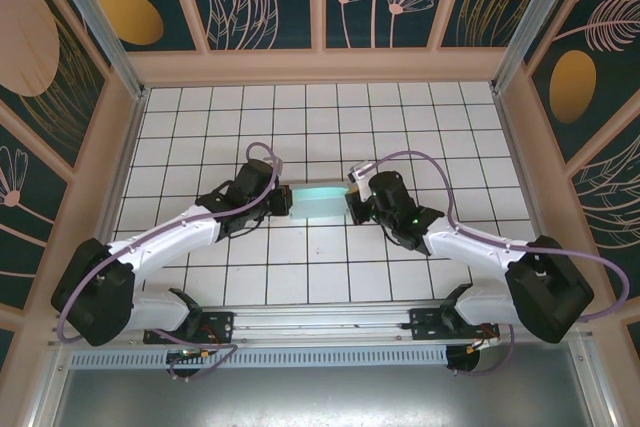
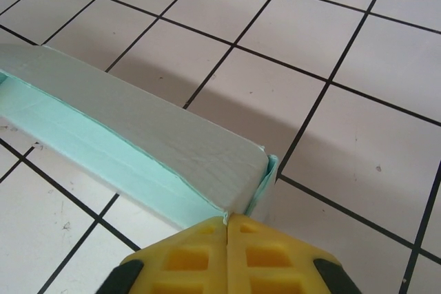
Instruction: Fold the paper box
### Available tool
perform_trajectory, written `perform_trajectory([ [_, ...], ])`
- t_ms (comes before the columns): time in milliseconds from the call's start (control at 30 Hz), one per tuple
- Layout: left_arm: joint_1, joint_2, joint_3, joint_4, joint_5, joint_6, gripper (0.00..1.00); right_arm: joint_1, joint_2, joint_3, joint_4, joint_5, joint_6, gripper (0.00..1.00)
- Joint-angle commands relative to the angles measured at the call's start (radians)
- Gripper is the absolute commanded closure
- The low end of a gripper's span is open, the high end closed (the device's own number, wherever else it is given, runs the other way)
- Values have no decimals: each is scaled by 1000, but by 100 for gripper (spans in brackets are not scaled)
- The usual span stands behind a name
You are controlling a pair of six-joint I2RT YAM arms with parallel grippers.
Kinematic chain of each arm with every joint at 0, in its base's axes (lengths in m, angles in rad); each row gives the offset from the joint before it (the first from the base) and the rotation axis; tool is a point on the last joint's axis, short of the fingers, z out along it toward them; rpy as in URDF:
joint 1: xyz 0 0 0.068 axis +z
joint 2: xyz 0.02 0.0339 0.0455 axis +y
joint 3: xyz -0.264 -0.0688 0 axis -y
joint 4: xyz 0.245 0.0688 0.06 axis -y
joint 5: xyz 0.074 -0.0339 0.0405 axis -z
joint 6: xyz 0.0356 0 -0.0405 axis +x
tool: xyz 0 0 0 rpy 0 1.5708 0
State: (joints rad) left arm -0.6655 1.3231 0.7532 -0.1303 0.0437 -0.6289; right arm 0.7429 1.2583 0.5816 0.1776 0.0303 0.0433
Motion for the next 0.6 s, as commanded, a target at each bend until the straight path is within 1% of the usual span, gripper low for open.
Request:
perform_trajectory([
  [0, -11, 45, -43, -46, 80, -11, 100, 20, -40, 25, -20, -67, -3, 71],
  [33, -10, 45, -40, -48, 78, -11, 100, 19, -53, 33, -20, -72, -5, 62],
  [133, -10, 44, -35, -46, 75, -9, 100, 19, -100, 40, -9, -74, -5, 43],
  [233, -10, 50, -30, -44, 74, -4, 100, 13, -142, 40, 15, -66, 19, 30],
  [333, -10, 61, -25, -44, 78, 3, 100, -17, -144, 63, 33, -76, 101, 26],
  [433, -10, 64, -22, -38, 84, 7, 100, -50, -105, 110, 13, -55, 212, 25],
  [500, -10, 64, -20, -34, 87, 11, 98, -73, -54, 161, -45, -60, 293, 25],
  [567, -11, 65, -18, -32, 88, 14, 97, -82, 7, 219, -117, -62, 331, 25],
])
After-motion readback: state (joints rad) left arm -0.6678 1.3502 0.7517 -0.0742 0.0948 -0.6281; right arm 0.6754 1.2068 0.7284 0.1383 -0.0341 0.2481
